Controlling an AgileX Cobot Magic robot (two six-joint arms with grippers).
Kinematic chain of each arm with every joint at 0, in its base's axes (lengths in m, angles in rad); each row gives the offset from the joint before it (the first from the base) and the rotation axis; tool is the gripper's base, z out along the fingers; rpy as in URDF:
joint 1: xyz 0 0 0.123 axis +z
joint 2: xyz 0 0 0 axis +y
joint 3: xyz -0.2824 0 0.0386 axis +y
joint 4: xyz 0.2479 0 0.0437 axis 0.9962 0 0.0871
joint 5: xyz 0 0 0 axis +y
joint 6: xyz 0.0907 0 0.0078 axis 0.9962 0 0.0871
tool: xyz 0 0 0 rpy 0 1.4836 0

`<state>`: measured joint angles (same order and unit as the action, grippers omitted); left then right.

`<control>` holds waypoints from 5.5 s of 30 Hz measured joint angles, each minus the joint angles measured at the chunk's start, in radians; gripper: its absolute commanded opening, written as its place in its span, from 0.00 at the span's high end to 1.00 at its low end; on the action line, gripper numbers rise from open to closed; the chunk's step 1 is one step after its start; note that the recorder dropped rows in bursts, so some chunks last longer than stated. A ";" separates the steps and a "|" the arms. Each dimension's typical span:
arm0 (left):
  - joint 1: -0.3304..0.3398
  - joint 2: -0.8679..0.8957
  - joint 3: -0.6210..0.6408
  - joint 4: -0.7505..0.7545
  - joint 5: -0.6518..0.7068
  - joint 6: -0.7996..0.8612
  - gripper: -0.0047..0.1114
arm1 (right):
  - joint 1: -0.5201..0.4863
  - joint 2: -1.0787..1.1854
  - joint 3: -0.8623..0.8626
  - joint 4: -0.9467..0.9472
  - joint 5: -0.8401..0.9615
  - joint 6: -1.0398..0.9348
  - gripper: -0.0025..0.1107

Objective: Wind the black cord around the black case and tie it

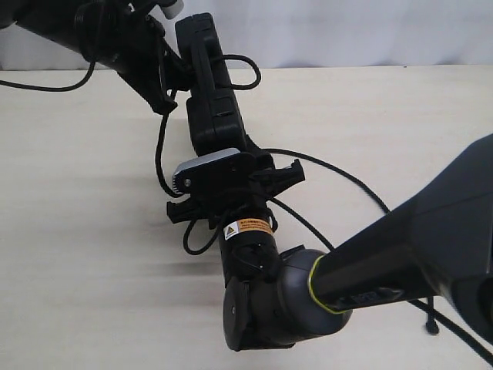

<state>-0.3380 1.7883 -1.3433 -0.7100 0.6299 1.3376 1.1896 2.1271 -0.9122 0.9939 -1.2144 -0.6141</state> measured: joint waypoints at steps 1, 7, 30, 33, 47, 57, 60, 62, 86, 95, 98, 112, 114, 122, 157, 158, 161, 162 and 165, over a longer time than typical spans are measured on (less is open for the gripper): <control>0.000 0.000 0.000 -0.002 -0.009 0.000 0.58 | 0.000 0.000 0.000 0.000 0.000 0.000 0.94; 0.000 0.000 0.000 -0.006 -0.027 0.000 0.53 | 0.000 0.000 0.000 -0.002 0.000 0.004 0.94; 0.164 0.264 -0.001 0.818 0.190 -1.446 0.33 | 0.000 0.000 0.000 -0.016 0.000 0.000 0.94; 0.164 0.290 -0.001 0.843 0.154 -1.483 0.34 | 0.000 0.000 0.000 -0.016 0.000 0.000 0.94; 0.174 0.310 -0.002 0.884 0.116 -1.355 0.96 | 0.000 0.000 0.000 -0.017 0.000 0.000 0.94; 0.187 -0.070 0.141 0.509 0.087 -0.829 0.96 | 0.000 0.000 0.000 -0.014 0.000 0.000 0.94; 0.187 -0.108 0.245 0.328 -0.018 -0.630 0.96 | 0.000 0.000 0.000 -0.004 0.000 0.004 0.94; 0.187 -0.113 0.248 0.298 0.008 -0.587 0.96 | 0.000 -0.004 0.000 0.015 0.000 0.023 0.94; 0.158 -0.185 0.342 0.030 -0.089 -0.341 0.96 | 0.000 -0.004 0.012 0.011 -0.008 0.031 0.94; 0.068 -0.184 0.342 -0.129 -0.135 -0.260 0.96 | 0.000 -0.004 0.014 0.005 -0.008 0.031 0.94; 0.062 -0.184 0.342 -0.129 -0.180 -0.226 0.96 | 0.000 -0.004 0.014 0.001 -0.008 0.031 0.94; -0.097 -0.152 0.342 -0.131 -0.471 0.006 0.96 | 0.000 -0.004 0.016 -0.009 -0.008 0.031 0.94; -0.108 -0.144 0.324 -0.131 -0.465 0.016 0.96 | -0.002 -0.004 0.016 -0.014 -0.008 0.031 0.94; -0.108 -0.132 0.282 -0.133 -0.387 0.186 0.96 | -0.002 -0.004 0.016 -0.020 -0.008 0.031 0.94; -0.115 -0.295 0.224 -0.108 -0.368 -0.183 0.39 | -0.002 -0.004 0.019 -0.017 -0.012 0.037 0.94; -0.115 -0.295 0.224 -0.108 -0.380 -0.290 0.46 | -0.002 -0.004 0.019 -0.017 -0.012 0.037 0.94; -0.040 -0.293 0.177 -0.106 -0.289 -0.703 0.50 | -0.002 -0.004 0.019 -0.016 -0.012 0.037 0.94; -0.006 -0.284 0.141 -0.099 -0.212 -0.748 0.50 | -0.002 -0.004 0.019 -0.016 -0.012 0.037 0.94; 0.011 -0.245 0.067 0.348 -0.082 -1.130 0.50 | -0.002 -0.004 0.019 -0.016 -0.012 0.037 0.94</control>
<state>-0.3267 1.5433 -1.2766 -0.3620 0.5483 0.2076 1.1878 2.1231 -0.8935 0.9783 -1.2260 -0.5773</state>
